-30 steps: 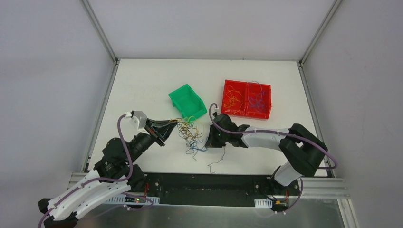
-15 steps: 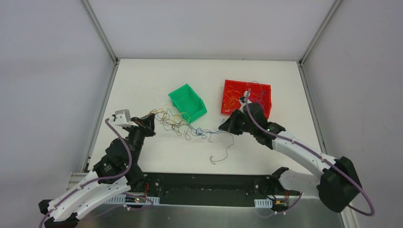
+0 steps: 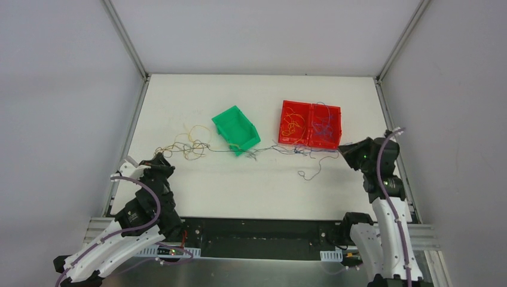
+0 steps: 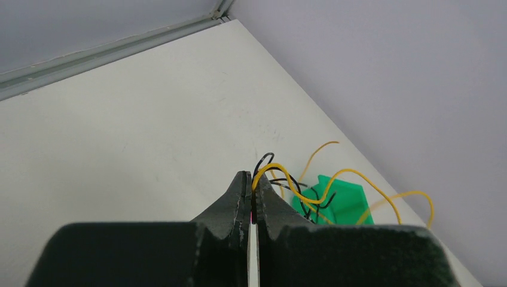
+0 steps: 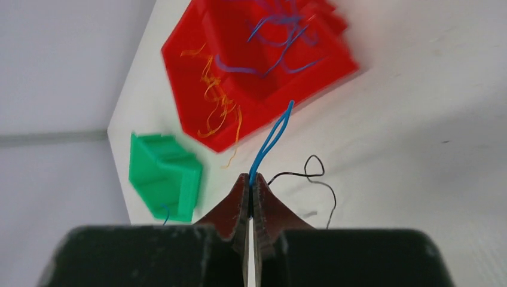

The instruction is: Untangle the cables

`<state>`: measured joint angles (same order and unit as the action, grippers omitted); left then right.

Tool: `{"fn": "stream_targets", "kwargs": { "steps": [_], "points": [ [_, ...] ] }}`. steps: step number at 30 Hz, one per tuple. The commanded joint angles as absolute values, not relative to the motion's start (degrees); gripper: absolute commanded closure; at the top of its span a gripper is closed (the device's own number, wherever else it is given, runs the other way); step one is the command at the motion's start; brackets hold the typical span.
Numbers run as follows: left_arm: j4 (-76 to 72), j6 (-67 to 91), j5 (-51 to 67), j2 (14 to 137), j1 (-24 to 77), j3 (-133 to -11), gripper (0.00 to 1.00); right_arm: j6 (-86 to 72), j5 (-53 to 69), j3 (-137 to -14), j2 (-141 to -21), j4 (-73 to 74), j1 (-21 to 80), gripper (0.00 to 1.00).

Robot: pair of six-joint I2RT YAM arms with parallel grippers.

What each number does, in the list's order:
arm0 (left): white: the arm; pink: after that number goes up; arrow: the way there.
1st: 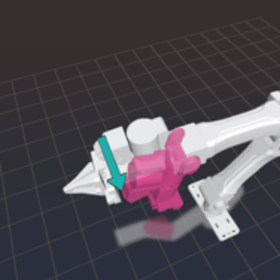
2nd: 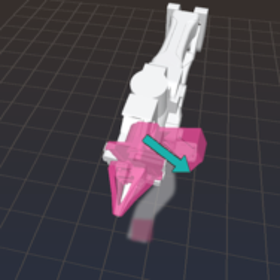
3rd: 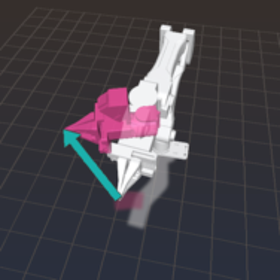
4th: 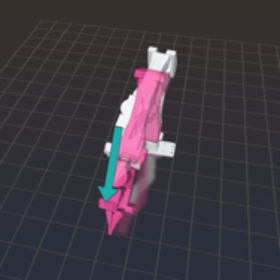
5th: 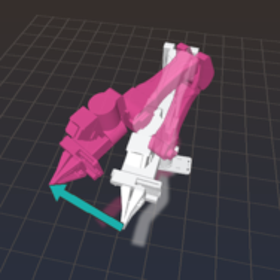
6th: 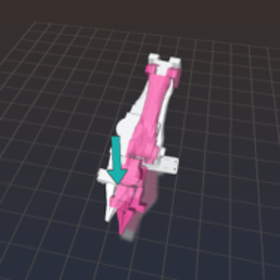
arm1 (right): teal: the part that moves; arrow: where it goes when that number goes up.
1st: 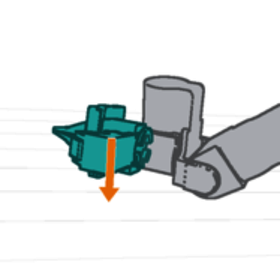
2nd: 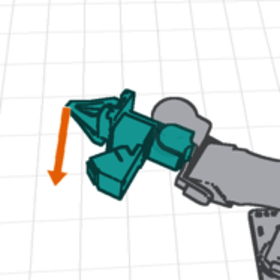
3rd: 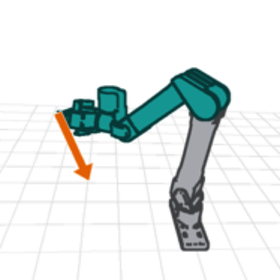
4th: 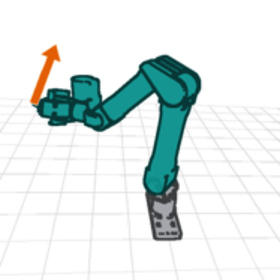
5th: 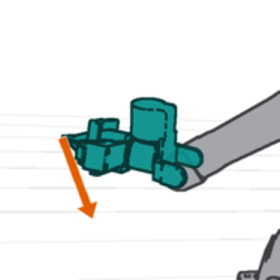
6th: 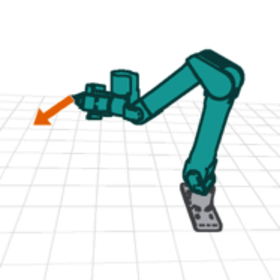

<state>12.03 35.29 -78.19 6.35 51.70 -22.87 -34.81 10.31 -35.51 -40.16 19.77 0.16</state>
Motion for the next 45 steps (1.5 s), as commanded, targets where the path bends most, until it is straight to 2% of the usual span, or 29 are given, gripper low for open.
{"fn": "stream_targets", "kwargs": {
  "steps": [1, 5, 7, 13, 15, 17, 19, 21, 23, 26, 29, 34, 40, 45],
  "points": [
    [13.15, 37.29, -84.23, 6.07, 51.54, -23.03, 1.0, -38.28, -3.34, -35.72, -34.92, 30.2, -7.66, 1.0],
    [13.36, 37.53, -82.76, 6.34, 51.68, -23.2, 1.0, -39.9, -9.64, -35.82, -31.65, 33.53, -9.22, 1.0],
    [13.55, 37.18, -79.65, 6.59, 51.61, -23.49, 1.0, -38.37, -6.32, -35.25, -30.01, 32.47, -9.23, 1.0],
    [15.64, 32.62, -59.33, 7.04, 51.64, -24.61, 1.0, -32.46, 8.36, -33.54, -26.06, 27.11, -9.23, 1.0],
    [15.82, 31.82, -56.08, 7.08, 51.61, -24.9, 1.0, -29.81, 14.46, -33.01, -24.93, 25.13, -9.23, 0.85],
    [15.69, 31.47, -53.31, 7.39, 51.63, -25.62, 1.0, -28.94, 19.02, -32.28, -24.07, 24.02, -9.21, 0.62],
    [15.73, 31.01, -51.07, 8.13, 51.6, -26.45, 1.0, -28.41, 20.34, -31.98, -23.14, 24.1, -9.11, 0.44],
    [15.64, 30.78, -49.52, 9.19, 51.62, -26.85, 1.0, -27.1, 22.17, -32.38, -21.39, 24.29, -9.1, 0.32],
    [15.33, 30.65, -48.19, 10.2, 51.61, -27.26, 1.0, -25.46, 25.33, -32.68, -19.62, 23.95, -8.91, 0.31],
    [14.36, 28.96, -45.1, 11.18, 51.6, -27.83, 1.0, -23.15, 32.94, -32.8, -18.98, 21.91, -7.2, 0.35],
    [13.05, 26.95, -41.7, 11.22, 51.58, -27.91, 1.0, -22.65, 34.0, -32.59, -20.24, 19.54, -3.07, 0.37],
    [10.41, 24.36, -37.85, 9.73, 51.6, -26.89, 1.0, -21.58, 23.73, -34.4, -26.35, 17.61, 10.11, 0.37],
    [8.17, 23.19, -35.5, 8.71, 51.65, -25.89, 1.0, -19.14, 5.06, -42.38, -45.48, 15.16, 30.59, 0.37],
    [6.9, 22.02, -32.34, 9.05, 51.6, -25.84, 1.0, -12.85, 6.35, -45.6, -57.74, 5.24, 41.49, 0.34]
  ]
}}
